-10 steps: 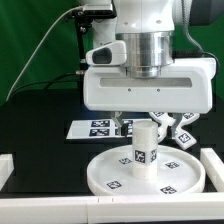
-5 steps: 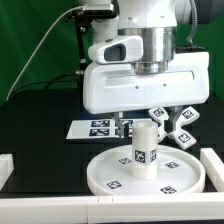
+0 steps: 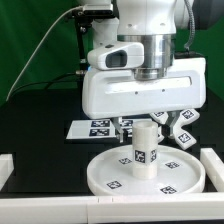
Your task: Assemble round table
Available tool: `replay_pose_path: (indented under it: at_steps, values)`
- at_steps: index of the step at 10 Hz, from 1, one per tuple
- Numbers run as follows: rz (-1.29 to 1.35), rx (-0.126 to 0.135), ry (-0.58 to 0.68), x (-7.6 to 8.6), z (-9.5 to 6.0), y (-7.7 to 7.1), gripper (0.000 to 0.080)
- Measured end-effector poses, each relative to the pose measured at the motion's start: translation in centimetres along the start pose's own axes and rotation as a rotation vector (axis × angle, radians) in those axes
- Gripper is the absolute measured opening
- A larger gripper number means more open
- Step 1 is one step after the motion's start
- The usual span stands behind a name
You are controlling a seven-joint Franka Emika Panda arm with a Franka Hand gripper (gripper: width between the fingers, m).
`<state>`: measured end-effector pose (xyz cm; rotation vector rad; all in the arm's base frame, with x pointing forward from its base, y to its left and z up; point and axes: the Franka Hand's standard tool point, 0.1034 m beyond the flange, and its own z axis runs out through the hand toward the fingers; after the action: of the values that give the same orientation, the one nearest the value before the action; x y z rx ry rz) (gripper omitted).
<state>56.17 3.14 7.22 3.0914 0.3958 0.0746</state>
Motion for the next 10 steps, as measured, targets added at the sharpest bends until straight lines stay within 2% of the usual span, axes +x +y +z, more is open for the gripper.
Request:
replay_pose_path:
  at_steps: [2, 6, 10]
  values:
    - [0.104, 0.0, 0.0, 0.0, 0.01, 0.0, 0.0401]
    - [0.405, -0.002, 0.003, 0.28, 0.09, 0.02, 0.0404]
    - [0.434, -0.002, 0.001, 0.37, 0.12, -0.04, 0.0406]
